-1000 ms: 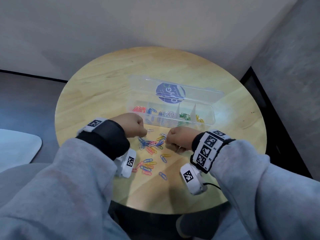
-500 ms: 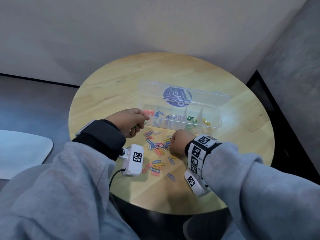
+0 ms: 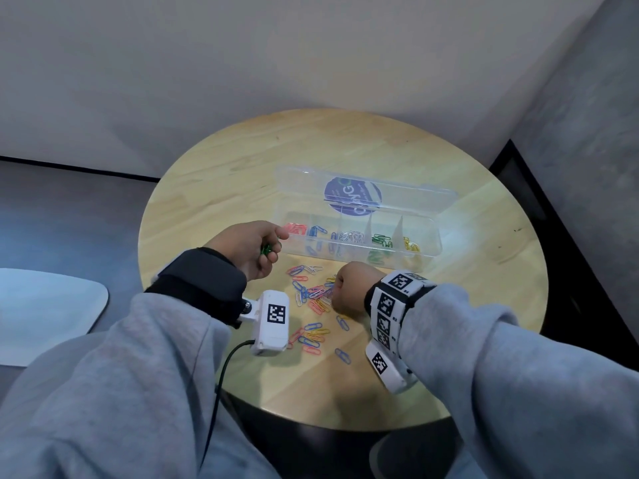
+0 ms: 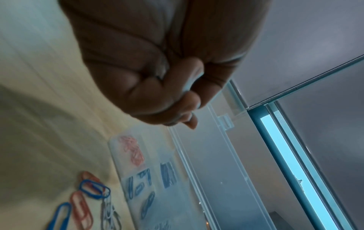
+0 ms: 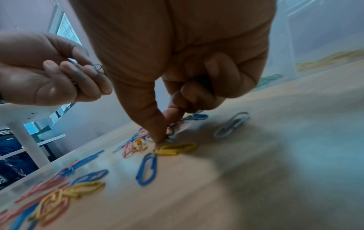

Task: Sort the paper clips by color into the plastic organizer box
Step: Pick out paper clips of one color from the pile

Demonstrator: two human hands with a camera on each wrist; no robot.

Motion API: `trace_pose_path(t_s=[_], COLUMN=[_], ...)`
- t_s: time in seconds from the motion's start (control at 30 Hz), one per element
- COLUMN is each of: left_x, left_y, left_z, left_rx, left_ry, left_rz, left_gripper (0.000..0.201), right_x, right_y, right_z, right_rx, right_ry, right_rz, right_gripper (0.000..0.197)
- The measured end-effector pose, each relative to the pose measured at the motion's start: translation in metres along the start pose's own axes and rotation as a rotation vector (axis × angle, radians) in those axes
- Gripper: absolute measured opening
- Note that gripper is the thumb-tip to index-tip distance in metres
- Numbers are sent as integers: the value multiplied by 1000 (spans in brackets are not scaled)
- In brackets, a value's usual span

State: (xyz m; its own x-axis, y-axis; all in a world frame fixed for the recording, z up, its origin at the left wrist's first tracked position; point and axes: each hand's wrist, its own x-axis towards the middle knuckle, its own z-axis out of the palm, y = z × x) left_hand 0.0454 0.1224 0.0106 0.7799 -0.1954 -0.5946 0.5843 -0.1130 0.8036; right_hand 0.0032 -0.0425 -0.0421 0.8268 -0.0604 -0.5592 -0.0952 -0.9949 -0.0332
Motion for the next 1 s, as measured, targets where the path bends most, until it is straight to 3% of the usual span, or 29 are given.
trace_pose_path(t_s=[0.23,0.47,0.6,0.7,1.0], left_x=[5,4,5,6,24], left_y=[-5,-4,6,14,29], left_z=[0,18,39,62,130], left_rx=[-43,-183,-300,-306,-111], left_ry=[-65,-180,-273,-305,-247], left_rz=[-20,-31,-13,0,10], left_gripper=[26,28,42,41,29], right_x=[-23,-39,-44,-37,-18], right_y=[21,56,71,82,99], right_z=[-15,-31,-47,-57,-61], right_rx=[333,1164,1522,1749,1897], right_ry=[-87,-136,-34,72,182], right_rz=[-10,-67,-95,-11,68], right_gripper=[14,23,29,26,20])
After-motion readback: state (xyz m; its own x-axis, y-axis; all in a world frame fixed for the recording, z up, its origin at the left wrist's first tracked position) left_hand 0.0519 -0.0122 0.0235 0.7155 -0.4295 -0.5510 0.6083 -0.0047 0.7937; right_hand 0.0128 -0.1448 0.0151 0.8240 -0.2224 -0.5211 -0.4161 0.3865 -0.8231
